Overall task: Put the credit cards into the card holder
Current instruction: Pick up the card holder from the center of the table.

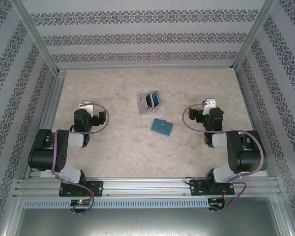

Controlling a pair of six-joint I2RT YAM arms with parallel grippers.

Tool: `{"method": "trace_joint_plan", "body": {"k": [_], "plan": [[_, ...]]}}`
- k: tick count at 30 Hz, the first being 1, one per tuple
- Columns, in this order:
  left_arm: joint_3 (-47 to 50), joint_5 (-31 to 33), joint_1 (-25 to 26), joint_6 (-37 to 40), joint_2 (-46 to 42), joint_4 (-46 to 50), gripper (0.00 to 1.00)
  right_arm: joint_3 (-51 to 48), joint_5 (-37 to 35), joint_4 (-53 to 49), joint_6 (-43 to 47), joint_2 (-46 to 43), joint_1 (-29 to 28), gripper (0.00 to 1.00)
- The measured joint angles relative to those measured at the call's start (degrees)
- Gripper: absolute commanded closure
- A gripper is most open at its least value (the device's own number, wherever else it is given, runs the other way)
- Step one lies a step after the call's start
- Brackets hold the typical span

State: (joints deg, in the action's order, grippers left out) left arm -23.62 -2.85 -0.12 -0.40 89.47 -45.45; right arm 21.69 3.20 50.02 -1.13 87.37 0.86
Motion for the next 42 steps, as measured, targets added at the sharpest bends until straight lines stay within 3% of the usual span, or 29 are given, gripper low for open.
{"method": "trace_joint_plan", "body": {"k": [4,9,13,18,22,27,35,42], "plan": [[0.0,0.2,0.0,0.0,-0.1,0.1,0.01,0.0,-0.3,-0.6,0.0,-0.2,0.0,0.02],[-3.3,1.8,0.0,-0.5,-3.8,8.6,0.01,0.0,-1.0,-4.7,-0.6,-6.6,0.0,0.02],[-6.8,3.5,0.0,-3.5,-10.1,15.9,0.01,5.0,-0.9,-19.0,-4.8,-15.0,0.0,0.02],[-16.2,5.8,-0.4,-13.6,-13.6,32.1,0.01,13.8,6.0,-32.2,-9.4,-16.0,0.2,0.02],[-23.8,-1.0,-0.8,-19.0,-13.4,41.7,0.01,18.5,11.3,-41.8,-13.4,-13.9,-0.5,0.04],[-32.2,-10.4,-0.7,-23.7,-10.2,51.2,0.01,24.3,11.0,-54.3,-13.7,-11.9,-7.0,0.04],[-44.4,-27.8,0.0,-29.6,-0.1,64.1,0.0,33.2,10.7,-66.3,-13.7,-7.8,-14.4,0.08],[-49.0,-30.2,6.9,-31.6,6.1,69.8,0.01,44.6,7.2,-73.5,-13.6,0.3,-20.9,0.15]]}}
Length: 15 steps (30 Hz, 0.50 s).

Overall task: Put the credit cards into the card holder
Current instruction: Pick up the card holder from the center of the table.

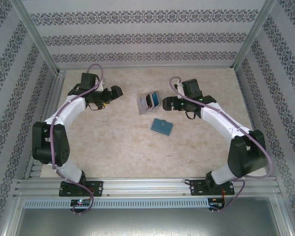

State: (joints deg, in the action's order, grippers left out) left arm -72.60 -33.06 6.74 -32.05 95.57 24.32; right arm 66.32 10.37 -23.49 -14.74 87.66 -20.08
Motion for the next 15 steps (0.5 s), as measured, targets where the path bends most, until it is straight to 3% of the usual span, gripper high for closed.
{"method": "trace_joint_plan", "body": {"k": [6,15], "plan": [[-6.0,0.0,5.2,0.0,8.3,3.0,0.01,9.3,-1.7,-6.0,-0.4,7.3,-2.6,0.17],[-10.7,-0.5,7.0,-0.2,14.5,4.9,0.0,21.5,-1.8,-12.4,-2.6,19.8,-2.6,0.2]]}}
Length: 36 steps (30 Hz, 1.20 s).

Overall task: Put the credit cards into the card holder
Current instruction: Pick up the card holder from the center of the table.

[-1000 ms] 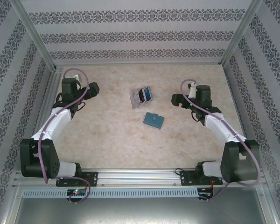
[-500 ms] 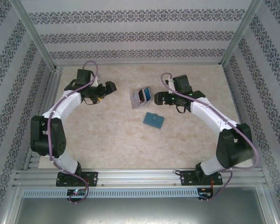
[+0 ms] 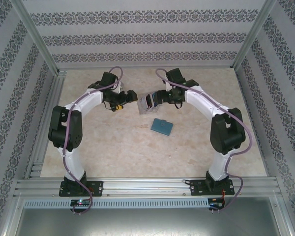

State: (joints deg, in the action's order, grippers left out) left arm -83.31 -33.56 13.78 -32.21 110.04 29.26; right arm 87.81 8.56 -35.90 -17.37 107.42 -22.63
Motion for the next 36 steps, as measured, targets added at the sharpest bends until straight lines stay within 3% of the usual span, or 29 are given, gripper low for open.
{"method": "trace_joint_plan", "body": {"k": [12,18,23,36], "plan": [[-6.4,-3.9,0.8,0.2,5.6,3.9,0.0,8.6,2.0,-5.0,-3.5,7.3,0.0,0.22],[-5.5,-4.1,1.7,0.3,5.6,3.8,0.0,0.8,3.5,-4.6,-4.0,3.6,1.1,0.34],[-2.8,-4.4,2.9,0.3,5.6,3.7,0.0,-5.3,3.4,-6.6,-4.0,0.2,1.6,0.37],[3.4,-3.2,3.8,-0.4,1.8,0.7,0.03,-3.3,-4.2,-16.2,-4.0,1.2,-5.8,0.48]]}}
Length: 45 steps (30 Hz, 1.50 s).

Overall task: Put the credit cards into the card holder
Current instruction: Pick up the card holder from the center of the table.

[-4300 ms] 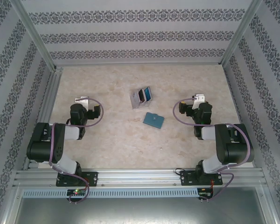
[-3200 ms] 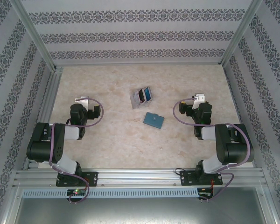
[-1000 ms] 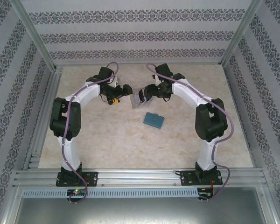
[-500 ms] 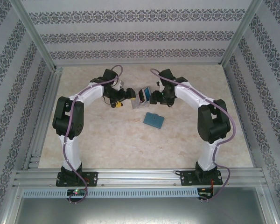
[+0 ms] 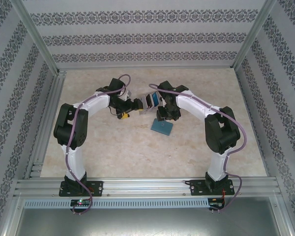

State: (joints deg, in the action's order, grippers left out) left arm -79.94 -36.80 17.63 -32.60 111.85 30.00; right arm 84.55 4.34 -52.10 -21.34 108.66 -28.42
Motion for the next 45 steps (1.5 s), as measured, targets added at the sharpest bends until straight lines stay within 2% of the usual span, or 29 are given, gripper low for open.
{"method": "trace_joint_plan", "body": {"k": [7,13,18,23,29,33,39,45], "plan": [[3.4,1.2,0.0,-1.6,-4.1,-3.5,0.03,0.2,0.4,0.6,0.0,4.4,-0.6,0.5],[6.2,1.3,0.0,-2.9,-6.2,-6.0,0.03,0.2,1.0,1.9,-0.3,8.1,-0.6,0.63],[6.2,1.3,0.0,-3.0,-7.3,-6.2,0.03,0.2,1.0,2.3,-0.8,8.1,-0.7,0.81],[7.6,1.3,0.1,-3.5,-8.5,-6.8,0.04,-1.0,1.3,3.5,-1.0,6.8,-0.7,0.87],[10.8,0.6,1.7,-4.3,-9.8,-8.7,0.09,-5.0,5.1,6.0,-1.7,1.4,0.6,0.88],[11.4,-1.9,3.0,-5.0,-9.8,-11.2,0.1,-7.1,10.3,9.2,-3.9,-6.0,3.3,0.91],[11.4,-6.4,3.4,-6.4,-10.0,-18.7,0.1,-10.3,17.9,16.5,-9.0,-17.5,8.1,0.92],[13.1,-8.7,3.4,-9.6,-12.2,-29.2,0.11,-13.6,21.3,22.2,-13.7,-25.4,8.4,0.92]]}}
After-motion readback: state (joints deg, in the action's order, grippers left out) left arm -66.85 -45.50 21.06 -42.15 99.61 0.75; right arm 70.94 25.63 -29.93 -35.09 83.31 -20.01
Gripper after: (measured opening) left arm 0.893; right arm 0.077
